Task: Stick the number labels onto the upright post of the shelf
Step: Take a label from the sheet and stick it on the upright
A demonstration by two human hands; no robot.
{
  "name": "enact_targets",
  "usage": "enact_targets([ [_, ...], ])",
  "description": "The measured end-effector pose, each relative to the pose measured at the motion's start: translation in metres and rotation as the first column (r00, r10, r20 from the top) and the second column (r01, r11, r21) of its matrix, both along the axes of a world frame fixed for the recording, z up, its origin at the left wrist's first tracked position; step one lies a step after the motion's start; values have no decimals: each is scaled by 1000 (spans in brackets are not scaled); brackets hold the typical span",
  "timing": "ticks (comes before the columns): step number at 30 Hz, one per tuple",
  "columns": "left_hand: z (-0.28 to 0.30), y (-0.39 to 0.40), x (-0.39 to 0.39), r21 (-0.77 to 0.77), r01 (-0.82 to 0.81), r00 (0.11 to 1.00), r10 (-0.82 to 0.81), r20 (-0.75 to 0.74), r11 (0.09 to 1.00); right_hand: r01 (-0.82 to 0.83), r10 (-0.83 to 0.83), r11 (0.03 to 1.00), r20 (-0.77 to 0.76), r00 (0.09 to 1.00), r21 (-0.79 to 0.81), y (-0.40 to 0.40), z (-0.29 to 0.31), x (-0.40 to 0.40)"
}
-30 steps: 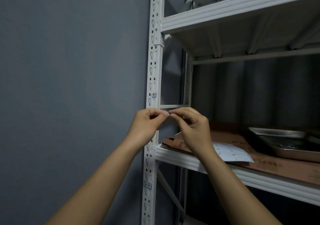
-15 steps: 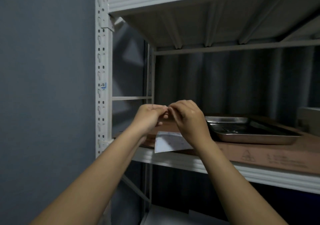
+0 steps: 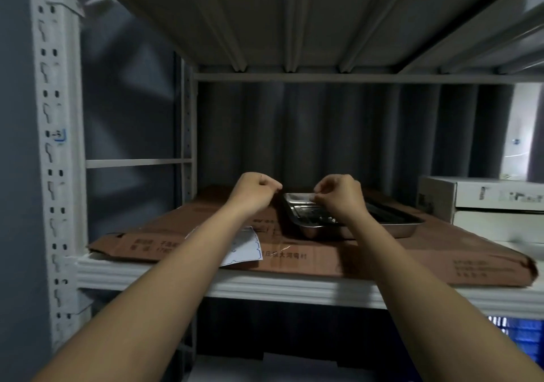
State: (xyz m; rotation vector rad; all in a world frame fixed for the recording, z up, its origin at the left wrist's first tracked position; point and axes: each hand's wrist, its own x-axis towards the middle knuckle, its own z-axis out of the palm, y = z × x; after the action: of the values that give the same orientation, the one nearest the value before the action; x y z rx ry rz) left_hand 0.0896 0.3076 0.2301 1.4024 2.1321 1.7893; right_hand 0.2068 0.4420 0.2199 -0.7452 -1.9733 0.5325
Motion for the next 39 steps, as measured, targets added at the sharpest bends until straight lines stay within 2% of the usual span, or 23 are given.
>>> enact_targets([
  [2, -2, 5, -3, -28, -4, 1000, 3, -22, 1000, 38, -44, 998, 161, 986, 39, 11, 1, -3],
  [5, -3, 9, -6, -51, -13, 999, 10, -51, 999, 41, -63, 997, 401, 914, 64, 16, 5, -4],
  [7, -2, 10, -7, -60, -29, 997, 24, -73, 998, 33, -61, 997, 473, 879, 67, 15, 7, -4],
  [11, -1, 9, -10, -70, -59, 991, 50, -121, 996, -18, -38, 995, 515, 857, 102, 12, 9, -3],
  [16, 0, -5, -16, -10, -72, 986, 70, -149, 997, -131, 56, 980, 416, 908, 153, -8, 14, -5],
  [20, 3, -37, -23, 120, -170, 963, 190, -189, 978, -259, 211, 950, 255, 944, 172, -43, 19, -21],
  [23, 5, -72, -38, 233, -217, 935, 270, -232, 948, -365, 324, 895, 189, 927, 257, -79, 25, -43],
  [27, 3, -129, -73, 263, -335, 864, 406, -297, 905, -488, 482, 819, 100, 870, 302, -132, 34, -86],
  [30, 1, -174, -103, 290, -462, 792, 537, -290, 838, -524, 540, 758, 77, 838, 389, -175, 37, -125],
  [33, -2, -212, -131, 331, -572, 721, 652, -234, 751, -558, 573, 722, 99, 814, 410, -212, 38, -161],
  [36, -2, -236, -151, 341, -602, 693, 685, -225, 722, -522, 540, 726, 99, 836, 447, -235, 42, -190],
  [39, 2, -245, -170, 352, -603, 694, 688, -211, 716, -479, 519, 756, 37, 854, 447, -244, 48, -216],
])
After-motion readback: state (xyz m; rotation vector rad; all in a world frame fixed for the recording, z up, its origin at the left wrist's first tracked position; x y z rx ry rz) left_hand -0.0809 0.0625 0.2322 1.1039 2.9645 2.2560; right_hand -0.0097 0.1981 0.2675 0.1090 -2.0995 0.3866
